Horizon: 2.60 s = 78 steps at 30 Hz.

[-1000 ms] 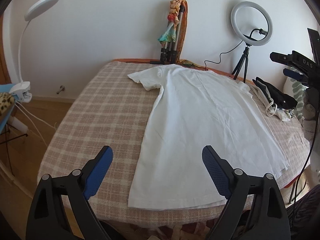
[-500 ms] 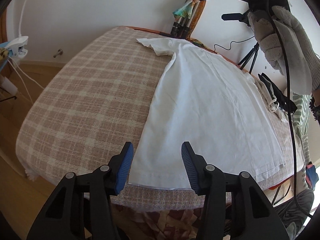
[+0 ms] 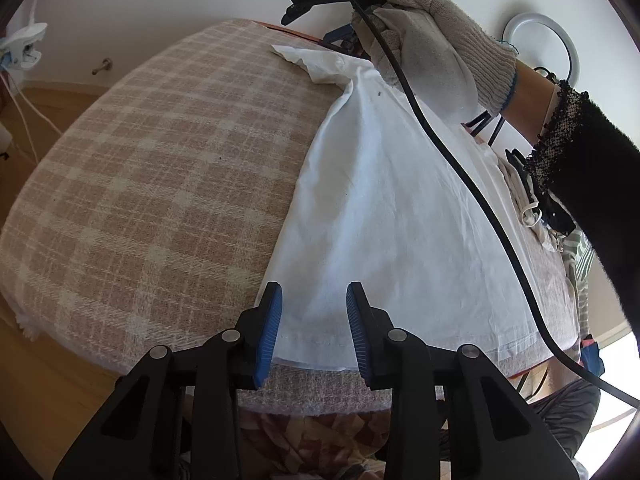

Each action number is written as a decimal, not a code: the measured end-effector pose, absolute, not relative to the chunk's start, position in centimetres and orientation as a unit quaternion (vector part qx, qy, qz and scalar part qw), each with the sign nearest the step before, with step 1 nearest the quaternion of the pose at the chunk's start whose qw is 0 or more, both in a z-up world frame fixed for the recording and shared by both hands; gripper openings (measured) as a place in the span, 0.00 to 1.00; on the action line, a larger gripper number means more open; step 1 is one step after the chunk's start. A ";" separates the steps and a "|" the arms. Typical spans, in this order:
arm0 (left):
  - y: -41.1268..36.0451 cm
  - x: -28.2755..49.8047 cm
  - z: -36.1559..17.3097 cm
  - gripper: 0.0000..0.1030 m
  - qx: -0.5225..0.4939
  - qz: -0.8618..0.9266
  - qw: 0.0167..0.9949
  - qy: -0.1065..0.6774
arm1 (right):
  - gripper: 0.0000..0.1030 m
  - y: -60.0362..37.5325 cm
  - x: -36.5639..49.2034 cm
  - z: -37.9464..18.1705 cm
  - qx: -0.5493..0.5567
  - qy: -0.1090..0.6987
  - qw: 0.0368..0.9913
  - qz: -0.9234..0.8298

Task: Fold small clothes
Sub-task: 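Move the left gripper to the shirt hem while the right gripper reaches the sleeve side, then grasp the shirt side with both grippers and fold it toward the shirt's center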

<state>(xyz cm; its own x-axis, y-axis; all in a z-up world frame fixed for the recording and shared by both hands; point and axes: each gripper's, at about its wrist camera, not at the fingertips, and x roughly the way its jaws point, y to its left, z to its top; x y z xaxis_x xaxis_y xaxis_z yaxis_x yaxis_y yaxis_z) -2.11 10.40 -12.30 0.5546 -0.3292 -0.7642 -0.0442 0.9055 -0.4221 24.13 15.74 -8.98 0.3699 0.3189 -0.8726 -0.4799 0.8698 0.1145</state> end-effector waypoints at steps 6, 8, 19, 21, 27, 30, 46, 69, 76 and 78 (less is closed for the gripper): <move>11.0 -2.2 -12.6 0.26 -0.209 -0.090 0.858 0.461 | 0.67 17.3 25.7 -11.1 -0.096 0.515 0.818 0.238; 11.0 -2.1 -12.7 0.24 -0.212 -0.092 0.857 0.461 | 0.67 17.7 26.0 -11.5 -0.105 0.516 0.817 0.234; 12.5 -2.0 -13.8 0.05 -0.267 -0.106 0.843 0.455 | 0.57 19.0 28.2 -13.1 -0.137 0.534 0.804 0.222; 12.5 -2.0 -13.8 0.05 -0.267 -0.107 0.843 0.455 | 0.51 19.5 28.1 -13.7 -0.161 0.538 0.797 0.220; 12.6 -2.0 -13.6 0.04 -0.266 -0.108 0.844 0.453 | 0.20 20.3 27.8 -13.9 -0.207 0.514 0.803 0.218; 12.6 -2.1 -13.5 0.03 -0.274 -0.111 0.842 0.452 | 0.07 20.0 28.2 -13.6 -0.202 0.514 0.804 0.219; 12.2 -2.4 -12.0 0.36 -0.190 -0.057 0.862 0.466 | 0.06 15.3 29.7 -9.2 -0.119 0.481 0.843 0.210; 5.5 -2.4 -8.1 0.02 -0.148 -0.187 0.882 0.407 | 0.06 8.0 30.6 -4.5 -0.068 0.446 0.870 0.199; 0.5 -1.8 -7.8 0.02 -0.109 -0.240 0.868 0.421 | 0.06 0.5 30.7 -4.0 -0.035 0.440 0.882 0.166; -0.9 -1.5 -8.3 0.02 -0.096 -0.252 0.861 0.431 | 0.06 -1.6 31.1 -4.9 -0.032 0.450 0.880 0.148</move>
